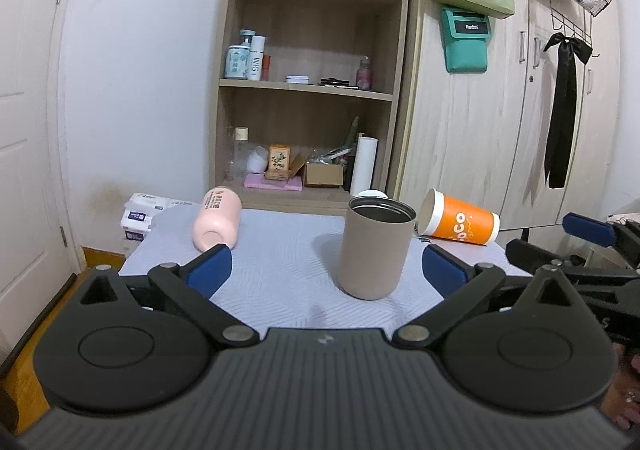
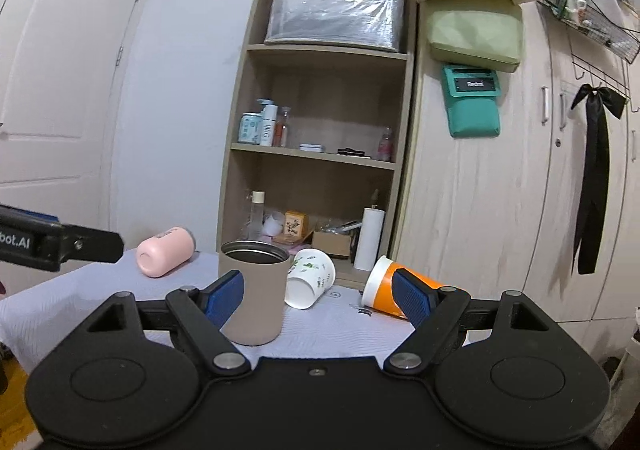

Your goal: Flip cup upright

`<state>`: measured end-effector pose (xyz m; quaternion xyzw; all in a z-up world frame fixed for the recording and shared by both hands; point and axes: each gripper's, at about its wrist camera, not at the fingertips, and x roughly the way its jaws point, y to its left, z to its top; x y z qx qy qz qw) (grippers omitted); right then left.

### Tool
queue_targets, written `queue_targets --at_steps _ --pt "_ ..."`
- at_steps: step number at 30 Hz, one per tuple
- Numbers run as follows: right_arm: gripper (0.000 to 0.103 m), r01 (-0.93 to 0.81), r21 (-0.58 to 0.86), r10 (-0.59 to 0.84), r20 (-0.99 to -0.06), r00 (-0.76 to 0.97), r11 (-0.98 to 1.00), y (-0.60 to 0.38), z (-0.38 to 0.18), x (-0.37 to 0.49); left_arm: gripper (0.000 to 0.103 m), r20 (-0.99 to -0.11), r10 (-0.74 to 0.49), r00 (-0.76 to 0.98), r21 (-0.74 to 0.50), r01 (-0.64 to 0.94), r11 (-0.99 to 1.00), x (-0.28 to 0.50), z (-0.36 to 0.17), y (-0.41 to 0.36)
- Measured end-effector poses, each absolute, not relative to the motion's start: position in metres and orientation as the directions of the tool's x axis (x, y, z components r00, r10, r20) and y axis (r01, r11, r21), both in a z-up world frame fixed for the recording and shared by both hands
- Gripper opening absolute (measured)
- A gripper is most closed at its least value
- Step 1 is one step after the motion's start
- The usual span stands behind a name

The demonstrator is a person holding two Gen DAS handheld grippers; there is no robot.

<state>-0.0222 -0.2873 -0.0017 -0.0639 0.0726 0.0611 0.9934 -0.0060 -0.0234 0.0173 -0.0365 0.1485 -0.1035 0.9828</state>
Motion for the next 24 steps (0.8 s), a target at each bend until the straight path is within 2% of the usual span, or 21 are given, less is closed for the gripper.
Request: queue_targets --at_steps 2,6,10,20,24 --pt "0.096 -0.12 -0.112 0.104 -0.138 0.985 0.986 -0.288 -0.003 -0.023 0.103 -0.291 -0.215 0.932 -0.107 0.191 0.976 -0.006 0.017 -0.023" --pt "0.096 -0.113 -0.109 0.097 -0.142 0.985 0.988 -0.287 -0.006 -0.022 0.103 -0.299 -0.21 0.931 -0.111 0.184 0.977 -0.007 0.016 -0.024" --pt "0.102 -0.116 -0.084 0.102 -0.157 0.982 0.99 -0.287 -0.006 -0.021 0.103 -0.316 -0.2 0.927 -0.101 0.176 0.979 -0.007 0.015 -0.026" --pt "0.103 -0.097 -0.066 0.083 -0.187 0.979 0.993 -0.285 -0.006 -0.022 0.103 -0.33 -0.181 0.927 -0.08 0.163 0.983 -0.01 0.015 -0.032" --pt "0.103 -0.097 -0.065 0.083 -0.201 0.976 0.993 -0.284 -0.007 -0.021 0.103 -0.326 -0.136 0.936 -0.036 0.131 0.991 -0.012 0.013 -0.035"
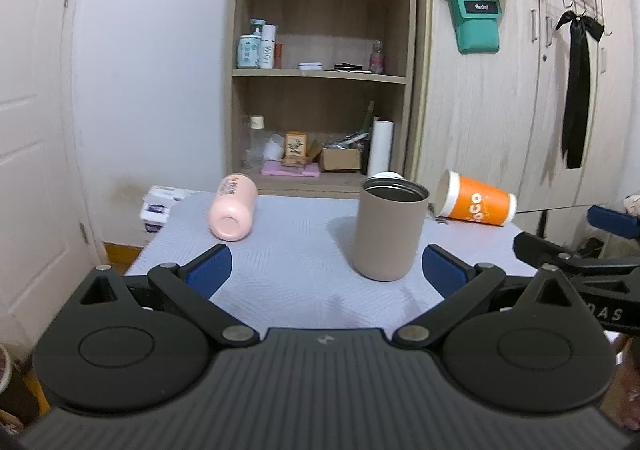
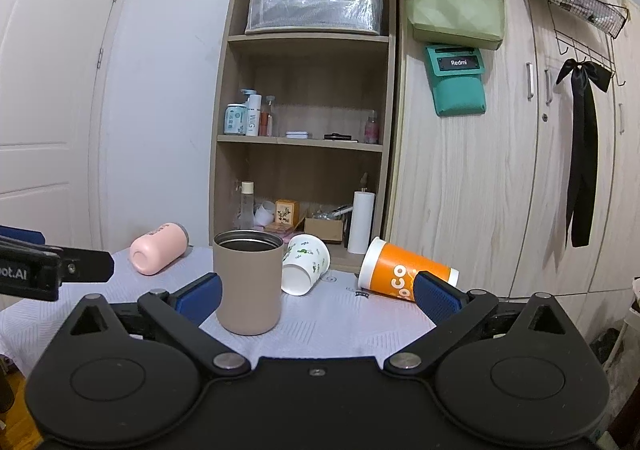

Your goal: Flip cup upright

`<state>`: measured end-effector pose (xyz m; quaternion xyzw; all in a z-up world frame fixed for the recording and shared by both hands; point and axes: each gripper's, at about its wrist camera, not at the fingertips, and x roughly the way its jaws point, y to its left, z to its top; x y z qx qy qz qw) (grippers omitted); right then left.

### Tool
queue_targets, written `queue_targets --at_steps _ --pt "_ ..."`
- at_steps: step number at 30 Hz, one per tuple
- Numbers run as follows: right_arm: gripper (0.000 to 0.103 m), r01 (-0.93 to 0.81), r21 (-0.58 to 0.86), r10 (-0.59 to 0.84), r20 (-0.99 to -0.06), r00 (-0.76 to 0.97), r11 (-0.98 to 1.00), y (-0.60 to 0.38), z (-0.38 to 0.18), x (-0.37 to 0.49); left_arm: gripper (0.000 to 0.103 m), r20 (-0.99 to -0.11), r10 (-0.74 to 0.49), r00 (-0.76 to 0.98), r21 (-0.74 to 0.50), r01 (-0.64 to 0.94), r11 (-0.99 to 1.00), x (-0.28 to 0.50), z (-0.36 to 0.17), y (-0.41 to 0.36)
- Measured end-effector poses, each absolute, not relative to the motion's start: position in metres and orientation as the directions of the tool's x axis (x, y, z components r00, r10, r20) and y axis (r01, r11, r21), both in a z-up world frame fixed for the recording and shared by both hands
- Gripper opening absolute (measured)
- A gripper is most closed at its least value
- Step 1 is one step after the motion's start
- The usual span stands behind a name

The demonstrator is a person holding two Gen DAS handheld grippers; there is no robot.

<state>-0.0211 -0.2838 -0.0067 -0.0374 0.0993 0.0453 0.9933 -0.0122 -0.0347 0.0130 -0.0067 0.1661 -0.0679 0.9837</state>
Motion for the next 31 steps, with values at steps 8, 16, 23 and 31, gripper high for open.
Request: queue_targets --at_steps 8,16,23,31 --pt "0.103 -0.1 -0.083 0.08 -0.223 0.972 0.992 -0.281 -0.0101 -0.0204 0.103 -0.324 -0.088 0.942 -0.011 0.089 0.996 -0.0126 0.0111 -0.0346" --pt "0.103 -0.098 -0.081 0.077 -0.227 0.971 0.992 -0.2809 -0.0099 -0.021 0.103 -0.326 -0.063 0.943 -0.016 0.061 0.998 -0.0124 0.0112 -0.0307" --pt "0.103 -0.092 -0.073 0.073 -0.227 0.971 0.993 -0.283 -0.0084 -0.0201 0.103 -0.324 -0.061 0.944 0.004 0.066 0.998 -0.0149 0.0107 -0.0341" --pt "0.103 -0.087 -0.065 0.07 -0.229 0.971 0.994 -0.2835 -0.0089 -0.0189 0.103 -0.323 -0.067 0.944 0.0 0.07 0.998 -0.0151 0.0117 -0.0349"
